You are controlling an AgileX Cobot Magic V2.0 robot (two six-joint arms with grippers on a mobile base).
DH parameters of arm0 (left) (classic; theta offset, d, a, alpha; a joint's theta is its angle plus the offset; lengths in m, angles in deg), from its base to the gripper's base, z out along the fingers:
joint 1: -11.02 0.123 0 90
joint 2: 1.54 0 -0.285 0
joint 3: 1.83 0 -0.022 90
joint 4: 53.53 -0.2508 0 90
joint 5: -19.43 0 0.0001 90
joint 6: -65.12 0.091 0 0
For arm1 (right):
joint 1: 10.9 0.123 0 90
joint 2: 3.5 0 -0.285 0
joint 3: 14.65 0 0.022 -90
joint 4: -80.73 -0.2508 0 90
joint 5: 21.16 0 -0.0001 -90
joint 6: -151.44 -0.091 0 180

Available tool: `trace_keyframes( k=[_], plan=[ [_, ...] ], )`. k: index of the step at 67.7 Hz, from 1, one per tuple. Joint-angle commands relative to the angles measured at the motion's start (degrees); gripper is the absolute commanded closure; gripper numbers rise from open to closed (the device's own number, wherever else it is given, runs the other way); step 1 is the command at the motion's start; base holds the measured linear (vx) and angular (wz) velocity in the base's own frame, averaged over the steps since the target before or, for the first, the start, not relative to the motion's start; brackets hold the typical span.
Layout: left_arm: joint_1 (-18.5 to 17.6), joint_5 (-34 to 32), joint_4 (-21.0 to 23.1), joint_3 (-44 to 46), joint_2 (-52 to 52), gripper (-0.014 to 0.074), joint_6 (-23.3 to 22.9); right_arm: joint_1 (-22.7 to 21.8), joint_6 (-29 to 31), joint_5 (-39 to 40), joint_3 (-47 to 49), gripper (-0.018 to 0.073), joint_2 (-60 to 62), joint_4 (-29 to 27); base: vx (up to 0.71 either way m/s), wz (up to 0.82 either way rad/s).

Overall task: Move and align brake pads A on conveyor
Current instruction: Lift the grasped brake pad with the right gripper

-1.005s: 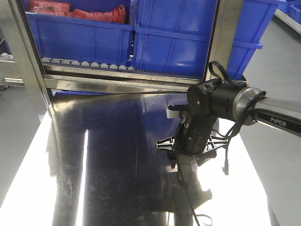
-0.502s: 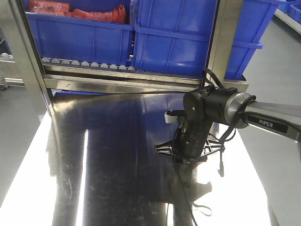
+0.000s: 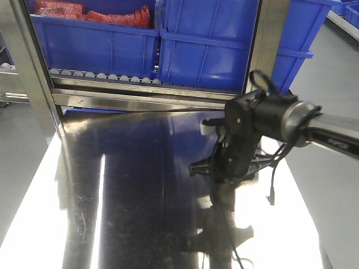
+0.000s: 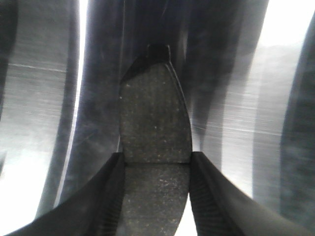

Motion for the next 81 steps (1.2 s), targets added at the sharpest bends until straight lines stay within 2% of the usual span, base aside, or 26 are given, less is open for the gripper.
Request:
trace_keyframes(
  k=[1, 12, 22, 35, 44, 81],
  plan=[
    [-0.3, -4.6, -0.3, 1.5, -0.8, 0.0603, -0.1, -0.7, 0.3, 0.3, 1.5, 0.0565, 7.2, 2.6, 0.0, 0.0],
    [-0.3, -4.3, -0.3, 1.5, -0.8, 0.0603, -0.1, -2.8, 1.1, 0.1, 1.5, 0.0564, 13.7, 3.2, 0.0, 0.0],
    [-0.3, -4.3, -0.3, 1.5, -0.8, 0.0603, -0.1, -5.6, 6.0, -0.6, 0.5, 0.0564, 19.6, 3.3, 0.0, 0.0],
    [-0.3, -4.3, -0.3, 1.5, -0.8, 0.0603, -0.1, -12.2, 7.0, 6.9, -11.7, 0.0564, 31.1, 2.9, 0.0, 0.0],
    [-0.3, -4.3, -0.3, 1.5, -0.8, 0.0603, -0.1, -15.8, 9.8, 8.9, -20.0, 0.0564, 40.6, 2.9, 0.0, 0.0],
    [-0.3, -4.3, -0.3, 1.5, -0.8, 0.0603, -0.1, -16.2, 11.2, 15.7, -41.2, 0.0564, 75.8, 1.3, 0.0, 0.0]
  ],
)
